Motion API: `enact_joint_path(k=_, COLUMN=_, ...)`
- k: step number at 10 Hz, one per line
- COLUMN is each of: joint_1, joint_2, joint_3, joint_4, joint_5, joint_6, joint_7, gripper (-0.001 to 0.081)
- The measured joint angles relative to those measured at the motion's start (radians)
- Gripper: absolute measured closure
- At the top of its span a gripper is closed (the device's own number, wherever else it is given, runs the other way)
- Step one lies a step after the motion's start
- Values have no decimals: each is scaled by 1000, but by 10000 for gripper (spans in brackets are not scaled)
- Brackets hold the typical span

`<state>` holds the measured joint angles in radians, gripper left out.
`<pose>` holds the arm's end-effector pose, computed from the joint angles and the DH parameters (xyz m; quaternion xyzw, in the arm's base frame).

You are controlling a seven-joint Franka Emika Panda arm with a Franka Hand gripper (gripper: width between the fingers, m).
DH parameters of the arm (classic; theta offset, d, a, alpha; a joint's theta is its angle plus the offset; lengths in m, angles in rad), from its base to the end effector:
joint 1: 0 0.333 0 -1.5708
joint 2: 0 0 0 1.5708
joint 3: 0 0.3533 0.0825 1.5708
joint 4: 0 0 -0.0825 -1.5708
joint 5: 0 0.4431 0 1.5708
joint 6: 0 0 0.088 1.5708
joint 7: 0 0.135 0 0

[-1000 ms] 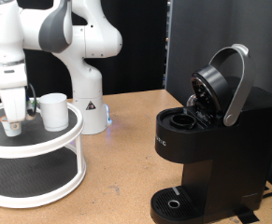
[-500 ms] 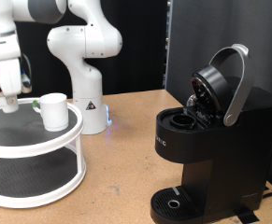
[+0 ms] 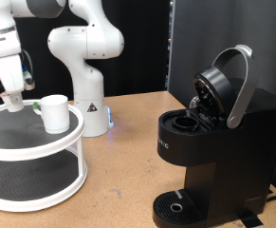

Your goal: Make a cup of coffee with the keurig machine

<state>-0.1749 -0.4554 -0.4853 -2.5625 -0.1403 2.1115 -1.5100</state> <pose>0.3425 -0.2659 0.3740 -0.8833 -0.4664 -0.0300 0.0362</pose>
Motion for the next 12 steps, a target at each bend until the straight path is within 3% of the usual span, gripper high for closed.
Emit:
enact_joint_path(k=4, joint_1=68, joint_2=-39, joint_3=19, joint_4=40, joint_5=207, joint_6=-73, joint_7=22, gripper=369)
enact_joint_path(k=6, joint_1=82, joint_2=-43, joint_3=55, joint_4=55, joint_5=234, joint_6=-79, joint_7=101, gripper=369)
enact_joint_path(k=9, joint_1=97, joint_2=-41, joint_3=53, joint_4=53, joint_5=294, joint_6=-79, joint_7=80, gripper=369)
enact_joint_path(k=12, joint_1=149, joint_2=-34, joint_3=96, joint_4=71, joint_5=445, joint_6=-45, joint_7=202, gripper=369)
